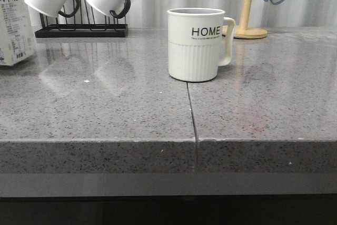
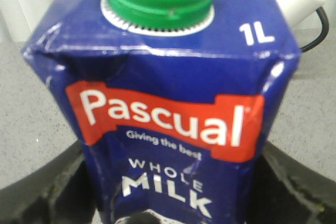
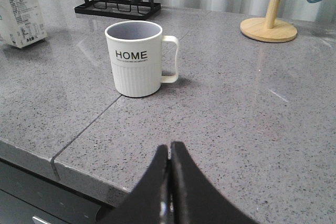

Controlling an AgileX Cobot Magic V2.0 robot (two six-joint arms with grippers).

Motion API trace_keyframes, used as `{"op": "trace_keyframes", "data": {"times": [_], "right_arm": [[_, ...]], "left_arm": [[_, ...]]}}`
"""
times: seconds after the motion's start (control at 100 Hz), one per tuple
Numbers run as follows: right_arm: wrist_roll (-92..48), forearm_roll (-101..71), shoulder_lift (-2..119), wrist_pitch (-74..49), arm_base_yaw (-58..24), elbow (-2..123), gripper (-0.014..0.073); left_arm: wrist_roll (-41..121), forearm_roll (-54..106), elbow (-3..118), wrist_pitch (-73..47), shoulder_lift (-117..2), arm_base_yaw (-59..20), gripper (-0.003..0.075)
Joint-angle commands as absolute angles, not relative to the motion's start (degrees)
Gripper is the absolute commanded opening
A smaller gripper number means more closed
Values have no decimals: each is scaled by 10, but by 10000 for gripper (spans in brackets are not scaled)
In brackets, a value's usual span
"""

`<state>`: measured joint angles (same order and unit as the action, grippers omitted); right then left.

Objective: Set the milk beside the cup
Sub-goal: 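Lift the carton and lower it beside the HOME mug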

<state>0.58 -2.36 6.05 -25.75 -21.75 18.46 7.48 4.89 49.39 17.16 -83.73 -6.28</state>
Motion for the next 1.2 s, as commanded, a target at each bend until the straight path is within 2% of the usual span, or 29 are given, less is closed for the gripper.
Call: {"op": "trace_keyframes", "data": {"times": [0.0, 0.33, 0.83, 1.19], "right_arm": [[3, -20, 68, -216, -219, 200, -65], [3, -20, 68, -216, -219, 200, -65], [3, -20, 68, -216, -219, 200, -65], [3, -20, 68, -216, -219, 200, -65]], "left_arm": [[69, 52, 514, 219, -795, -67, 251], [69, 52, 514, 212, -739, -161, 251], [69, 96, 517, 304, -836, -330, 251], [69, 99, 517, 329, -872, -379, 251]]}}
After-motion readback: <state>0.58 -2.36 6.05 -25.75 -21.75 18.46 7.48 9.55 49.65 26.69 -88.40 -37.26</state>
